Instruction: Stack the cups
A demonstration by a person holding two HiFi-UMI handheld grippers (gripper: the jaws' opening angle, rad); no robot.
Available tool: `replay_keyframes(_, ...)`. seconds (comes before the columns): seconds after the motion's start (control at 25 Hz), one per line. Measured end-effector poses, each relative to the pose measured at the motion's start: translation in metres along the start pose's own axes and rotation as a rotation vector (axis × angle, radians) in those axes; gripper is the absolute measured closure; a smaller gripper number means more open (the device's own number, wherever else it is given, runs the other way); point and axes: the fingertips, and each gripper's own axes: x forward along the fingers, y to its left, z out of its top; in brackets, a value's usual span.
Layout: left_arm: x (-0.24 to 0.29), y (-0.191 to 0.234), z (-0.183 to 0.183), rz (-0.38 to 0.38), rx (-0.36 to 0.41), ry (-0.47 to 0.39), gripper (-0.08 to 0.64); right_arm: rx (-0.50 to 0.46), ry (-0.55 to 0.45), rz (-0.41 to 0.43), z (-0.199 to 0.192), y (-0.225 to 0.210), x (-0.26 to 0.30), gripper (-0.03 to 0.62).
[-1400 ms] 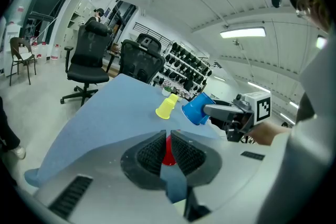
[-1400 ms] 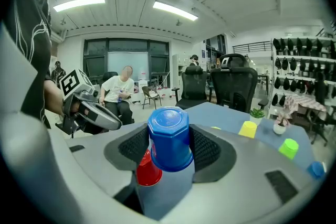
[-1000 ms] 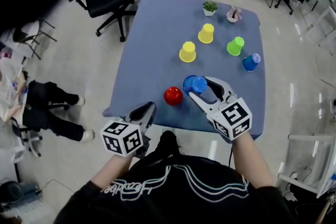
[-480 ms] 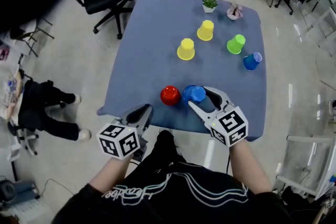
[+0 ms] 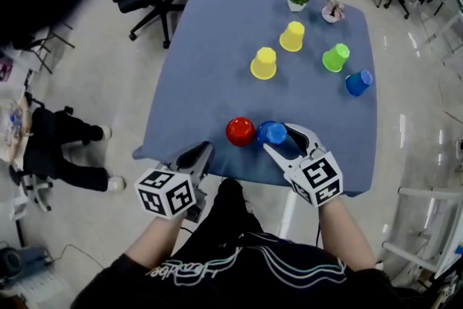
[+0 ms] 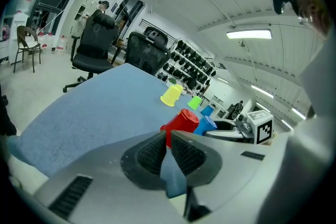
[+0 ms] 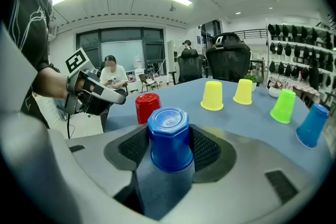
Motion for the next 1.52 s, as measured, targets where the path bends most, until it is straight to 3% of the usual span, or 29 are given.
replay_keyframes(0.36,0.013,0.003,0.0,-0.025,-0.005,0.01,0.512,0.009,0.009,0.024,-0.003,0.0,0.007,0.333)
replay_keyframes(0.48,0.015,0.003,0.001,-0.032,-0.004,0.009,0.512,0.034,-0.011,0.057,-0.001,0.005,0.003,0.296)
replay_keyframes(0.76,0.017,0.01,0.014,-0.025,-0.015,-0.005,0.512,0.047,-0.092,0.084,0.032,0.006,-0.023,0.285)
replay_keyframes(0.96,0.024,0.013,0.034,-0.04,0.004,-0.005,0.512,0.1,-0.176,0.044,0.066,-0.023,-0.034,0.287)
replay_keyframes(1.16,0.034,0.013,0.062,-0.067,0.038,0.002,0.512,0.108,-0.194,-0.022,0.092,-0.057,-0.018,0.287)
replay_keyframes(1.52,0.05,0.021,0.105,-0.104,0.076,-0.001,0.512,0.079,-0.099,-0.104,0.1,-0.099,0.026,0.287)
